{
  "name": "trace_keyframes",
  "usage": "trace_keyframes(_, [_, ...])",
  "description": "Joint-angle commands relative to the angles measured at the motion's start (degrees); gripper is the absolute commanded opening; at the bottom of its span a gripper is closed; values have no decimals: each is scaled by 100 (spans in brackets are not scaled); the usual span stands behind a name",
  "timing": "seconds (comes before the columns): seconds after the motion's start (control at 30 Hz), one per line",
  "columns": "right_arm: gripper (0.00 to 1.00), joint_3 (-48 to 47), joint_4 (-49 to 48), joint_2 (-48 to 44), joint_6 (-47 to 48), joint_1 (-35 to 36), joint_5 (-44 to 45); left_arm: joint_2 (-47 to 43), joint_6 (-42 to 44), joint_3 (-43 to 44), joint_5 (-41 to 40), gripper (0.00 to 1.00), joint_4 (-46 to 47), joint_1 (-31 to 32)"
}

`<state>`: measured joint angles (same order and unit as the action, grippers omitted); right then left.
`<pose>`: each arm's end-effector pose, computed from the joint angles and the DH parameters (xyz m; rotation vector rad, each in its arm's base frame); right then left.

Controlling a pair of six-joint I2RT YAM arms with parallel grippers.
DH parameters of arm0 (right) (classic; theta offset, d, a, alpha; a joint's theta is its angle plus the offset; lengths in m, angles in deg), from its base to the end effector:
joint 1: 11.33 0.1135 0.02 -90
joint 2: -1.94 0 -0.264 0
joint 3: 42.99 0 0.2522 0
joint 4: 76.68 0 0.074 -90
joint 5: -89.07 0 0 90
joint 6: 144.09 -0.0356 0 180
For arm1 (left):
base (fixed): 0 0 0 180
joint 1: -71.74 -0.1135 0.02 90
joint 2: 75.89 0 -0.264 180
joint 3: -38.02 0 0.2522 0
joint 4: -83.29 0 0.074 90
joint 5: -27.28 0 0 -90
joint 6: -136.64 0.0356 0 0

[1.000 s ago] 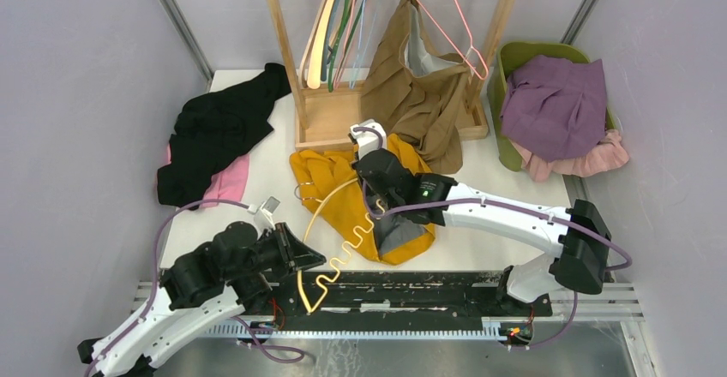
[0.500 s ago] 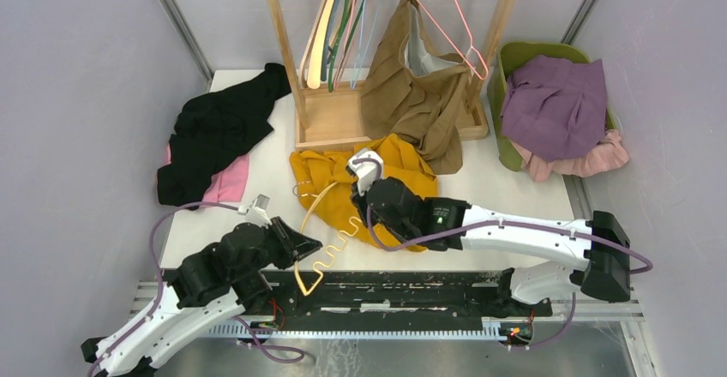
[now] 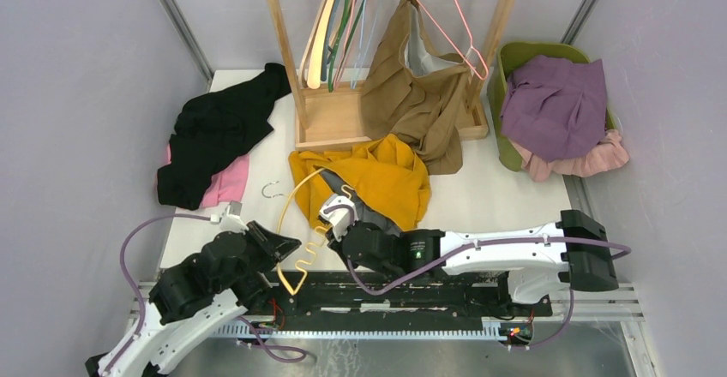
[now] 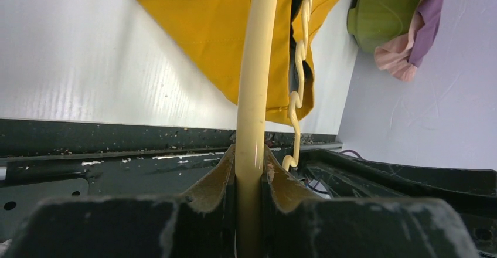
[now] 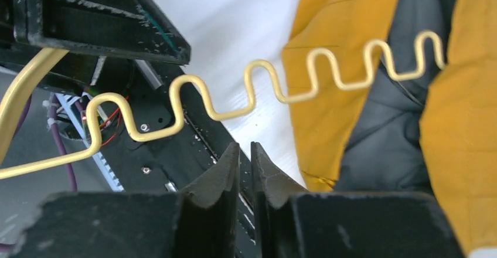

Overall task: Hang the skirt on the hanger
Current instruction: Hang the skirt on the hanger.

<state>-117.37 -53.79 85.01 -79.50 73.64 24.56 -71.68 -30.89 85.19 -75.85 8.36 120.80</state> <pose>0.0440 0.3253 0.2819 -0.8219 1.9772 0.7009 0.0280 -0.0200 0.2472 -0.7077 2.1927 -1.0204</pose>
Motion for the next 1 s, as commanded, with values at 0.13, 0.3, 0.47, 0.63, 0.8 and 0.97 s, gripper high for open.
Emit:
trace_keyframes(0.13, [39, -131, 705, -841, 114, -1224, 212, -132, 62, -155, 372, 3, 343, -557])
trace_keyframes(0.3, [43, -942, 1107, -122, 1126, -1750, -143, -175, 222, -70, 676, 3, 227, -827])
trace_keyframes(0.47, [44, -1468, 872, 587, 1593, -1969, -590, -233, 363, 41, 852, 3, 84, -1080])
trace_keyframes(0.63, [44, -1762, 697, 1103, 1901, -2079, -1025, -236, 444, 89, 978, 3, 54, -1220])
trace_keyframes(0.8, [44, -1953, 704, 1546, 2030, -2145, -1170, -219, 477, 122, 989, 3, 34, -1258])
trace_keyframes(0.97, [44, -2181, 720, 1961, 2072, -2189, -741, -223, 487, 122, 1005, 3, 37, -1267])
